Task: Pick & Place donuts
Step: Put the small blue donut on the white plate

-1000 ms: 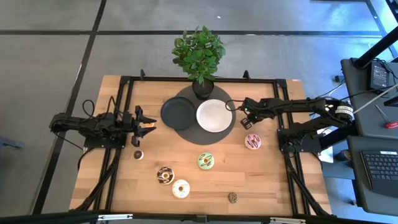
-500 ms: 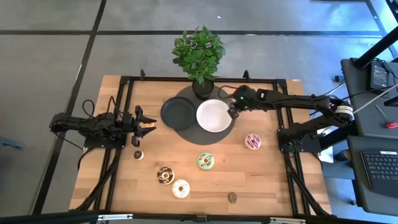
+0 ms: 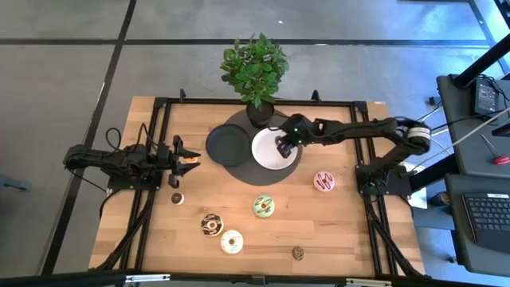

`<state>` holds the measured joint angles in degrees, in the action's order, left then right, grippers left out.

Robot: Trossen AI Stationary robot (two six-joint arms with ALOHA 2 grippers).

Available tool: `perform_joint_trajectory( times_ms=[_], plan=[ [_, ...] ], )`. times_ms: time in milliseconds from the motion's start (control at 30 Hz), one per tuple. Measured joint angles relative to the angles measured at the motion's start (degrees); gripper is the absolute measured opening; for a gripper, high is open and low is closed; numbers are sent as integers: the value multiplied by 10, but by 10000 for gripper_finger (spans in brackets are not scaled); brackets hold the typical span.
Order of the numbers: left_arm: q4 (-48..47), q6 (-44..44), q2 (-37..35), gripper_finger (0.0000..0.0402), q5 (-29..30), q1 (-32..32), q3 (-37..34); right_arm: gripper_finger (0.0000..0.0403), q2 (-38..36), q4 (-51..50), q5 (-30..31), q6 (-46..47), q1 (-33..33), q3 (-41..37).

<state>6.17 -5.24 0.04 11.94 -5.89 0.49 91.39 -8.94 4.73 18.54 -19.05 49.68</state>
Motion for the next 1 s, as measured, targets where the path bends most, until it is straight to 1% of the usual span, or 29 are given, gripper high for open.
perform_joint_trajectory(
  times_ms=[200, 433, 700, 867, 1000],
  plan=[
    [0, 0, 0, 149, 0, 0, 0, 28, 43, 1, 0, -10, 0, 31],
    [0, 0, 0, 152, 0, 0, 0, 28, 69, -16, 1, -10, 0, 55],
    [0, 0, 0, 149, 0, 0, 0, 28, 83, -19, 2, -10, 0, 55],
    [0, 0, 0, 151, 0, 0, 0, 28, 95, -15, 36, -11, 0, 55],
    [0, 0, 0, 152, 0, 0, 0, 28, 100, -17, 38, -11, 0, 55]
  ],
)
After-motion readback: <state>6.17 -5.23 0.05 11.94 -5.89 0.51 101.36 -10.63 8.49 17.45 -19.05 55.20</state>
